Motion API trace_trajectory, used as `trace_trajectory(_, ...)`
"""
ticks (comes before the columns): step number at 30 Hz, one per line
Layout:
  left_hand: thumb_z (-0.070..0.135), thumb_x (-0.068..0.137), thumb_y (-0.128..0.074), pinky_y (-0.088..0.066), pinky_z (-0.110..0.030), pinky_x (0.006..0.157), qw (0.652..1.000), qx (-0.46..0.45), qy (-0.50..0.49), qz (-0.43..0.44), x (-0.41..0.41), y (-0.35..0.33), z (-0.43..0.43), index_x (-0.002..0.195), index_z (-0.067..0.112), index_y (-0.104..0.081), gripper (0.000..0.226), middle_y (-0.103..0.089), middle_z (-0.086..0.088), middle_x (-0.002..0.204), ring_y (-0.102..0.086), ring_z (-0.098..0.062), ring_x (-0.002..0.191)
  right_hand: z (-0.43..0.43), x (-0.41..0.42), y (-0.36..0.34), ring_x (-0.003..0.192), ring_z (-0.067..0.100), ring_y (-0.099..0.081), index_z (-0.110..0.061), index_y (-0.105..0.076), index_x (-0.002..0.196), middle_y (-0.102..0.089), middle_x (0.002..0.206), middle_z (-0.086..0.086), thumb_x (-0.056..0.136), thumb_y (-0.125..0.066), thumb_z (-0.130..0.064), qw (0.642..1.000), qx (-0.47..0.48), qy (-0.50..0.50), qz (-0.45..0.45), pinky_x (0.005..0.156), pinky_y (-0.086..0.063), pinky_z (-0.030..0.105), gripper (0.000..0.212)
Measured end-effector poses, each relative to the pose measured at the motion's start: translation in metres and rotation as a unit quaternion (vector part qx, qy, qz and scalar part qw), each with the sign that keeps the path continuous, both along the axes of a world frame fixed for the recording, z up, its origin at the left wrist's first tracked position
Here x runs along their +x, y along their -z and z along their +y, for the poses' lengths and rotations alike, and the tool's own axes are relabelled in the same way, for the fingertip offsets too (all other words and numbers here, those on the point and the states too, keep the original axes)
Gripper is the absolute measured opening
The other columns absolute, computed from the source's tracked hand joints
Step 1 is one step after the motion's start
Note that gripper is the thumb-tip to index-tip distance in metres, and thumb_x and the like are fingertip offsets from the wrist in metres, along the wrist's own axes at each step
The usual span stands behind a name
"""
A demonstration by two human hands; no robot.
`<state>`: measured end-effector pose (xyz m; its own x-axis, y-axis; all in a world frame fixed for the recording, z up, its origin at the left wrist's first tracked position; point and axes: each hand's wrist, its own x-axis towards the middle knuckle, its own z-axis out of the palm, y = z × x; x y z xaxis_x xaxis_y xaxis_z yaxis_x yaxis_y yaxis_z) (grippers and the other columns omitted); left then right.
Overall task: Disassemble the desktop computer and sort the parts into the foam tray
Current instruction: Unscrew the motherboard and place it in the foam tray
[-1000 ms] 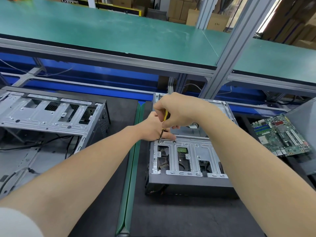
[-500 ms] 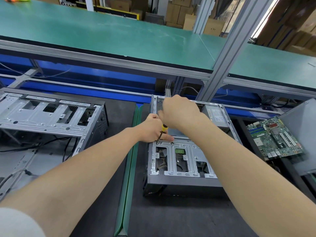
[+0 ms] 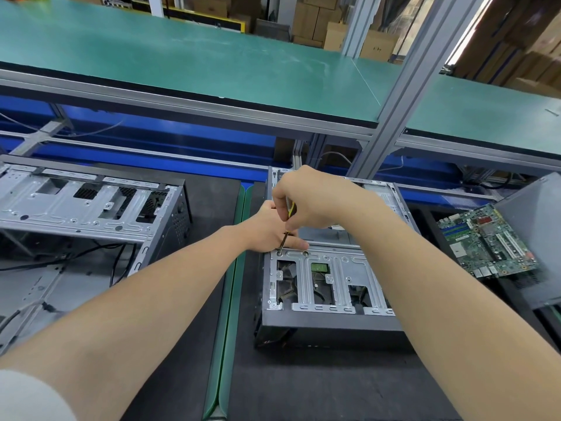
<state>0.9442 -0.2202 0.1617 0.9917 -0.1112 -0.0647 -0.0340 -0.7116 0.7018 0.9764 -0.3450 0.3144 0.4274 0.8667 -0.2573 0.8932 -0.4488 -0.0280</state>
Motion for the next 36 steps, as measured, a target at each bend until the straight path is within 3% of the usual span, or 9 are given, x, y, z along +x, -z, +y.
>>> trace_trajectory(5, 0.054, 0.092, -0.068, -0.026, -0.033, 0.089, 1.0, -0.005, 0.023, -0.006, 0.0, -0.004, -0.001, 0.061, 0.027, -0.058, 0.042, -0.05, 0.026, 0.057, -0.037, -0.007, 0.076, 0.0, 0.0, 0.005, 0.084, 0.01, -0.046, -0.024, -0.069, 0.088, -0.055, 0.087, -0.015, 0.084, -0.085, -0.02, 0.999, 0.037, 0.013, -0.004, 0.06, -0.038, 0.025, 0.017)
trace_trajectory(10, 0.063, 0.091, -0.061, -0.013, -0.015, 0.078, 0.999, 0.027, 0.015, -0.011, 0.0, -0.002, 0.0, 0.089, 0.011, -0.073, 0.053, -0.073, -0.005, 0.09, -0.023, -0.006, 0.09, -0.002, -0.002, 0.01, 0.077, 0.004, -0.046, -0.027, -0.059, 0.083, -0.055, 0.091, -0.008, 0.078, -0.09, -0.022, 0.987, 0.095, 0.13, 0.027, 0.054, -0.034, 0.023, 0.032)
trace_trajectory(13, 0.065, 0.089, -0.062, -0.012, -0.016, 0.086, 1.0, 0.022, 0.006, 0.001, -0.001, 0.001, 0.001, 0.096, 0.015, -0.072, 0.052, -0.072, -0.002, 0.092, -0.024, -0.006, 0.102, -0.002, -0.006, 0.015, 0.079, 0.017, -0.057, -0.019, -0.059, 0.092, -0.055, 0.098, 0.002, 0.085, -0.083, -0.028, 0.983, 0.083, 0.162, -0.007, 0.052, -0.035, 0.027, 0.027)
trace_trajectory(16, 0.059, 0.09, -0.066, -0.032, -0.034, 0.097, 0.999, 0.009, 0.002, 0.039, 0.003, 0.002, 0.0, 0.078, 0.02, -0.066, 0.041, -0.053, 0.011, 0.072, -0.035, -0.013, 0.091, -0.002, -0.007, 0.015, 0.063, 0.018, -0.052, -0.016, -0.045, 0.076, -0.052, 0.079, 0.002, 0.094, -0.068, -0.057, 0.979, 0.048, 0.185, -0.066, 0.049, -0.035, 0.03, 0.05)
trace_trajectory(21, 0.052, 0.093, -0.066, -0.03, -0.009, 0.093, 0.999, 0.052, 0.003, 0.011, 0.003, 0.001, 0.0, 0.096, 0.041, -0.06, 0.012, -0.058, 0.02, 0.1, -0.046, -0.001, 0.103, 0.0, -0.005, 0.013, 0.035, 0.015, -0.06, -0.013, -0.051, 0.074, -0.058, 0.04, -0.002, 0.103, -0.06, -0.049, 0.984, 0.058, 0.168, -0.003, 0.034, -0.038, 0.018, 0.048)
trace_trajectory(24, 0.058, 0.09, -0.068, -0.027, -0.027, 0.112, 1.0, -0.008, 0.003, 0.03, 0.002, 0.003, 0.001, 0.099, 0.015, -0.069, 0.044, -0.07, -0.003, 0.097, -0.05, -0.005, 0.104, 0.0, 0.001, 0.016, 0.054, 0.02, -0.056, -0.011, -0.056, 0.07, -0.056, 0.058, 0.001, 0.1, -0.065, -0.037, 0.989, 0.067, 0.13, -0.009, 0.05, -0.046, 0.029, 0.041)
trace_trajectory(28, 0.065, 0.091, -0.061, -0.013, -0.021, 0.094, 0.999, 0.009, 0.004, 0.03, 0.001, 0.002, 0.001, 0.084, 0.012, -0.068, 0.054, -0.065, 0.001, 0.084, -0.024, -0.008, 0.092, -0.001, 0.003, 0.01, 0.066, 0.015, -0.053, -0.013, -0.071, 0.089, -0.062, 0.078, -0.003, 0.095, -0.072, -0.037, 0.997, 0.038, 0.06, 0.001, 0.053, -0.036, 0.027, 0.024)
trace_trajectory(31, 0.062, 0.09, -0.065, -0.028, -0.041, 0.108, 1.0, 0.001, 0.009, 0.018, 0.002, 0.001, 0.001, 0.074, 0.015, -0.066, 0.049, -0.054, 0.011, 0.07, -0.035, -0.013, 0.096, -0.004, 0.003, 0.003, 0.073, 0.003, -0.049, -0.024, -0.066, 0.086, -0.055, 0.082, -0.014, 0.092, -0.08, -0.031, 1.0, 0.025, -0.003, 0.012, 0.055, -0.031, 0.022, 0.016)
trace_trajectory(36, 0.06, 0.087, -0.07, -0.042, -0.047, 0.098, 1.0, 0.001, 0.007, 0.001, 0.001, 0.002, 0.0, 0.07, 0.022, -0.067, 0.041, -0.055, 0.016, 0.071, -0.041, -0.017, 0.094, -0.004, 0.007, 0.004, 0.09, 0.013, -0.047, -0.028, -0.064, 0.091, -0.049, 0.087, -0.018, 0.09, -0.08, -0.021, 0.999, 0.0, -0.043, -0.004, 0.069, -0.041, 0.029, 0.017)
